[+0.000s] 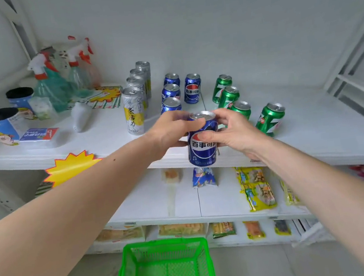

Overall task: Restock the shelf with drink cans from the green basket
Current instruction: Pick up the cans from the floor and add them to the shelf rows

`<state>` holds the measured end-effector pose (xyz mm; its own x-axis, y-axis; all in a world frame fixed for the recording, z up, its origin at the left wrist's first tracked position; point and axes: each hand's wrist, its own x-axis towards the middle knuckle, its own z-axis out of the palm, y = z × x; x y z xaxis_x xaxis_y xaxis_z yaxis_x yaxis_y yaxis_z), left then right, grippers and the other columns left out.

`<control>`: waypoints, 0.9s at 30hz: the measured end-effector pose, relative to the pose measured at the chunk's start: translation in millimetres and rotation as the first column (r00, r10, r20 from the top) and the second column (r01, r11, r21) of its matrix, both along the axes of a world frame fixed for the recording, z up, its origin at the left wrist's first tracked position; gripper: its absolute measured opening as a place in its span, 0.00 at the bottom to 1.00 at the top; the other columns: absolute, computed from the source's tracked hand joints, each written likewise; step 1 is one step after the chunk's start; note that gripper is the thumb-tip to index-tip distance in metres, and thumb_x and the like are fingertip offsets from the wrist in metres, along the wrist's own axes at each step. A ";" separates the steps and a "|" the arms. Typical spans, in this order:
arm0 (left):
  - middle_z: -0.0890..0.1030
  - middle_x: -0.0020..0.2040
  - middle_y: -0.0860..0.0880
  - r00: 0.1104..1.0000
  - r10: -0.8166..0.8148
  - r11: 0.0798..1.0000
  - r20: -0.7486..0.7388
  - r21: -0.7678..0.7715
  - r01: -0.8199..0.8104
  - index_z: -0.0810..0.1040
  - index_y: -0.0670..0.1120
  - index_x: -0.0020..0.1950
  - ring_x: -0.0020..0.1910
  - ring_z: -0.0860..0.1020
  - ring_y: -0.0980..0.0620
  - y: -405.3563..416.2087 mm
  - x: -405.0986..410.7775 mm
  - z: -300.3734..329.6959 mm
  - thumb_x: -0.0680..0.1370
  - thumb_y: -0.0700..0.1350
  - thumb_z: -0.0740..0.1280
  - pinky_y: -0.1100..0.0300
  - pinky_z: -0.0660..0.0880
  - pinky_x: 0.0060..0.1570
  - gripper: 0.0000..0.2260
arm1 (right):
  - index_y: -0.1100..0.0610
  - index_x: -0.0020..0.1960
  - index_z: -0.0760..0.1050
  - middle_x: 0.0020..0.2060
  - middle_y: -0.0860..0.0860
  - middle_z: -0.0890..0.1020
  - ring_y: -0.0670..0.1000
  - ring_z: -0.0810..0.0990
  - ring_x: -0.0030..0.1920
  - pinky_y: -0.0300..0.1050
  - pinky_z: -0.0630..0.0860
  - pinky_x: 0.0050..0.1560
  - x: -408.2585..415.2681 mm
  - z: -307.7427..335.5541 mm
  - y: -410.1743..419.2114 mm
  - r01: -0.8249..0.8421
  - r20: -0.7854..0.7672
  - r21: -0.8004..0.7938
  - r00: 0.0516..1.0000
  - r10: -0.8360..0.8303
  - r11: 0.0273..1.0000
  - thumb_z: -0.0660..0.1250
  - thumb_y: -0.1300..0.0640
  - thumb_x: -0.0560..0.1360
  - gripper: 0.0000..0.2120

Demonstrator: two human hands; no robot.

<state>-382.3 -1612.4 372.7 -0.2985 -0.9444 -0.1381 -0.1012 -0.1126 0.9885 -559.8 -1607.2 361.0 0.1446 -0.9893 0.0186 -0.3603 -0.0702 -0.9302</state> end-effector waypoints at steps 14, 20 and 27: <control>0.81 0.58 0.44 0.909 0.060 0.979 0.412 -0.202 0.026 0.76 0.41 0.62 0.56 0.79 0.48 -152.0 -45.3 21.2 0.81 0.59 0.53 0.53 0.77 0.57 0.25 | 0.53 0.66 0.70 0.57 0.47 0.81 0.50 0.81 0.57 0.57 0.77 0.61 -37.5 -18.4 -166.1 -0.055 -0.067 -0.037 0.996 0.052 0.998 0.80 0.60 0.66 0.32; 0.79 0.62 0.47 0.783 0.070 0.964 0.618 -0.243 0.105 0.78 0.44 0.63 0.59 0.76 0.49 -209.6 -51.1 27.6 0.81 0.63 0.46 0.49 0.72 0.62 0.31 | 0.54 0.66 0.69 0.52 0.47 0.81 0.49 0.81 0.54 0.46 0.77 0.50 -40.3 -18.4 -228.7 -0.038 -0.100 -0.028 0.994 0.035 0.999 0.78 0.63 0.68 0.30; 0.75 0.68 0.45 0.633 0.065 0.951 0.771 -0.240 0.194 0.77 0.46 0.66 0.66 0.71 0.45 -255.3 -55.3 3.4 0.80 0.64 0.45 0.52 0.63 0.65 0.32 | 0.56 0.66 0.71 0.54 0.52 0.82 0.53 0.80 0.59 0.57 0.75 0.65 -47.7 -43.4 -272.7 -0.020 -0.113 0.024 0.993 0.022 1.000 0.78 0.66 0.67 0.31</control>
